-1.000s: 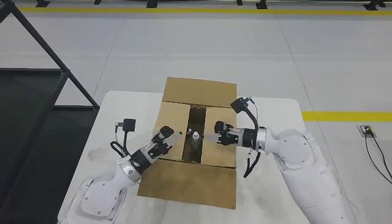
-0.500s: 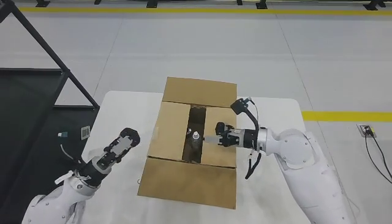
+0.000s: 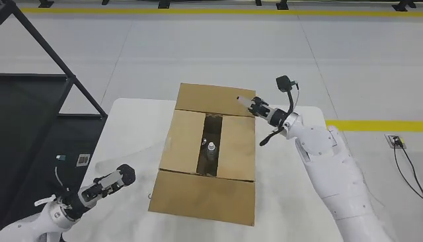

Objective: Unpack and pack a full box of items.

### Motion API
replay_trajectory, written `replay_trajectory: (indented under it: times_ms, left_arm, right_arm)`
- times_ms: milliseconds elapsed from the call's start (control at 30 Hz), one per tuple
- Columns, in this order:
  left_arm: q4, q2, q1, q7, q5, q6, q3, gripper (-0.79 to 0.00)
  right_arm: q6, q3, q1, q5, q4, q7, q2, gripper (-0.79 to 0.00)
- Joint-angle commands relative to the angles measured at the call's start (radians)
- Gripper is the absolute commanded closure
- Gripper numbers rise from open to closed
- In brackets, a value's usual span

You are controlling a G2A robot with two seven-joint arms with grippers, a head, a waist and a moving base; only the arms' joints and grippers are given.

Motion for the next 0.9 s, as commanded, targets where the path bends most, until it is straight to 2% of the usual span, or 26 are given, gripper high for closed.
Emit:
replay_trajectory:
  times_ms: [0, 200, 367, 600, 867]
  left_arm:
    - [0.013, 0.006, 0.001, -0.068, -0.012, 0.01, -0.002, -0.785]
    - [0.045, 0.021, 0.006, -0.177, 0.032, 0.027, 0.005, -0.785]
    - [0.07, 0.027, -0.007, -0.188, 0.109, 0.039, 0.062, -0.785]
    - [0.091, 0.027, -0.044, -0.178, 0.153, 0.036, 0.169, -0.785]
    - [0.078, 0.03, -0.054, -0.148, 0.123, 0.031, 0.205, -0.785]
  right_arm:
    - [-0.008, -0.012, 0.045, 0.012, 0.084, -0.048, -0.008, -0.785]
    - [-0.023, -0.051, 0.156, 0.024, 0.289, -0.119, -0.032, -0.785]
    - [-0.03, -0.08, 0.229, 0.03, 0.436, -0.128, -0.051, -0.785]
    - [-0.11, -0.104, 0.303, 0.096, 0.619, -0.054, -0.081, -0.785]
    - [-0.207, -0.106, 0.342, 0.154, 0.709, 0.032, -0.098, -0.785]
